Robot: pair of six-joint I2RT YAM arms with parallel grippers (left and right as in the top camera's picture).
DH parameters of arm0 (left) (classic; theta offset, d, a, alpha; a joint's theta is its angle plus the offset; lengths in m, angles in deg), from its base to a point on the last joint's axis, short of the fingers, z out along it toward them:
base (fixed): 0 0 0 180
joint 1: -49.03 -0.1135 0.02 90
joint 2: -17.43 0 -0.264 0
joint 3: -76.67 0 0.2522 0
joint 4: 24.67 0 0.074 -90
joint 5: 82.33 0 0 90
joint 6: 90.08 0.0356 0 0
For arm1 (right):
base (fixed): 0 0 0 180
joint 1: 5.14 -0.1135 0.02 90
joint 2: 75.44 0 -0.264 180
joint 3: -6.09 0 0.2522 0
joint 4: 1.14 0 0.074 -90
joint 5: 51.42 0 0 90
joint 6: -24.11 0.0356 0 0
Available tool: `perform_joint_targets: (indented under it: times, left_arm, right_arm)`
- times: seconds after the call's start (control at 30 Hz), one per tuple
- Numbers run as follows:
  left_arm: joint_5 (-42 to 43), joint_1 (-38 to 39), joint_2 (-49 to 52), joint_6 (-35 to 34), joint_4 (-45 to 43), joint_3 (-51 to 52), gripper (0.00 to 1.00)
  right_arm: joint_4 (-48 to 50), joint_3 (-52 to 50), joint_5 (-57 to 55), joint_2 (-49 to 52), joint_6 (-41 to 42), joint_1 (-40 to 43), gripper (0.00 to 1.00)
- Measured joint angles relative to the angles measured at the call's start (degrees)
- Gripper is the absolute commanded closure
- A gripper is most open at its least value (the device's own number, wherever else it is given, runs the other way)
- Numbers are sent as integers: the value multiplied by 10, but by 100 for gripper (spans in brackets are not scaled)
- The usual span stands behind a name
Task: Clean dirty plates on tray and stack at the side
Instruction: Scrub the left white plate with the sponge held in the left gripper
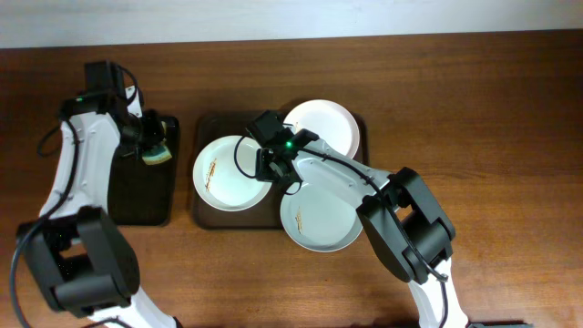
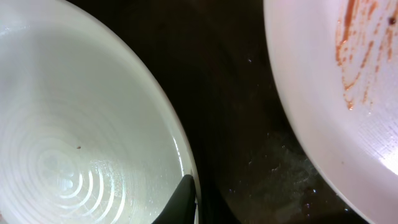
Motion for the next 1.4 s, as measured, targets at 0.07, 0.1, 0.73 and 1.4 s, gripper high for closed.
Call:
perform_joint_targets:
  times: [0.07, 0.1, 0.73, 1.4]
  left_arm:
    - [54, 4, -11, 29, 15, 0, 99]
    - [67, 9, -10, 38, 14, 4, 99]
    - [160, 106, -6, 66, -294, 273, 99]
    - [160, 128, 0, -5, -141, 233, 99]
  right_arm:
    - [2, 0, 4, 0, 0, 1, 94]
    - [2, 0, 6, 0, 0, 2, 94]
    - [4, 0, 42, 3, -7, 16, 94]
    - [6, 0, 61, 4, -26, 16, 94]
